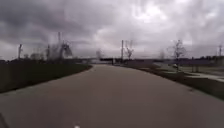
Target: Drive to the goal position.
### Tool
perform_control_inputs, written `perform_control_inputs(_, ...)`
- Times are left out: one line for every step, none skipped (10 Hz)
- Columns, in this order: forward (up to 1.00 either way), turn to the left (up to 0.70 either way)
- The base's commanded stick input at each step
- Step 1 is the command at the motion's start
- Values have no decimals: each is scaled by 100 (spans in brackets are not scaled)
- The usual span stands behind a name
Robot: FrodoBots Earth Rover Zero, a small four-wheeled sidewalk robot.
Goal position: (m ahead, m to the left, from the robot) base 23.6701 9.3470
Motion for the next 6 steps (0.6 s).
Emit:
perform_control_inputs(100, 0)
perform_control_inputs(100, 0)
perform_control_inputs(100, 0)
perform_control_inputs(100, 0)
perform_control_inputs(100, 0)
perform_control_inputs(100, 0)
